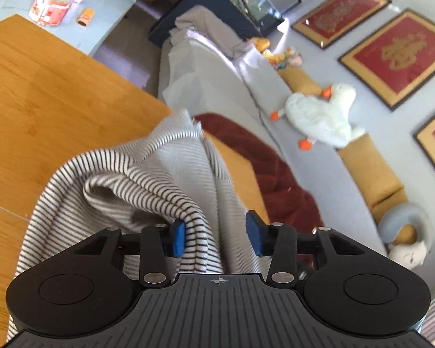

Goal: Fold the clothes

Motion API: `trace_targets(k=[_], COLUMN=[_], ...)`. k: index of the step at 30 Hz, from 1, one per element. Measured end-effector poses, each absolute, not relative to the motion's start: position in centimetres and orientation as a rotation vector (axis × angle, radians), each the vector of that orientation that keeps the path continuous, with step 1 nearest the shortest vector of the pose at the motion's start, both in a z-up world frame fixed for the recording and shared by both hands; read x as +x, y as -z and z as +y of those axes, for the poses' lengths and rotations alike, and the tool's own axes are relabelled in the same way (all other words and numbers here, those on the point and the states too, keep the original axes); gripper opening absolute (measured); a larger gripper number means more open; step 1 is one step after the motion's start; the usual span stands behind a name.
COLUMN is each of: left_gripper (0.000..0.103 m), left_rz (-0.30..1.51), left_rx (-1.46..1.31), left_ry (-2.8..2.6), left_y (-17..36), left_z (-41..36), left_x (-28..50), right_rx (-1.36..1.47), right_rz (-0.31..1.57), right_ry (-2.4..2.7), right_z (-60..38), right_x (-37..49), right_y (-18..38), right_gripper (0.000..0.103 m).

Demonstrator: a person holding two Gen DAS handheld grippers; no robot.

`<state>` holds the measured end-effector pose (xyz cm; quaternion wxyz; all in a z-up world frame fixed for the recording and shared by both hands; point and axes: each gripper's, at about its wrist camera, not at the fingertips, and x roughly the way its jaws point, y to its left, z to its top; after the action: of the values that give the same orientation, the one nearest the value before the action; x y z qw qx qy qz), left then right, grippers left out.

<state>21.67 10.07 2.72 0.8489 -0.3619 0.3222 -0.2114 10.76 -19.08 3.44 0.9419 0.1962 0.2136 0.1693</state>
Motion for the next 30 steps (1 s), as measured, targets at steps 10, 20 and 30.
trace_targets(k=[10, 20, 30], left_gripper=[0.061, 0.1, 0.103], left_rz=[0.687, 0.636, 0.391], left_rx=[-0.855, -0.557, -0.192], left_ry=[0.207, 0.263, 0.305], left_y=[-3.5, -3.4, -6.2], left_z=[22.7, 18.7, 11.1], left_x=[21.9, 18.5, 16.4], right_rx=[0.314, -0.344, -0.399], right_rz=[0.543, 0.417, 0.539], right_ry=[-0.433, -0.375, -0.423], right_z=[-17.8, -7.0, -5.4], right_x=[10.5, 9.6, 14.7], right_y=[-3.6, -6.8, -8.0], right_gripper=[0.103, 0.081, 0.015])
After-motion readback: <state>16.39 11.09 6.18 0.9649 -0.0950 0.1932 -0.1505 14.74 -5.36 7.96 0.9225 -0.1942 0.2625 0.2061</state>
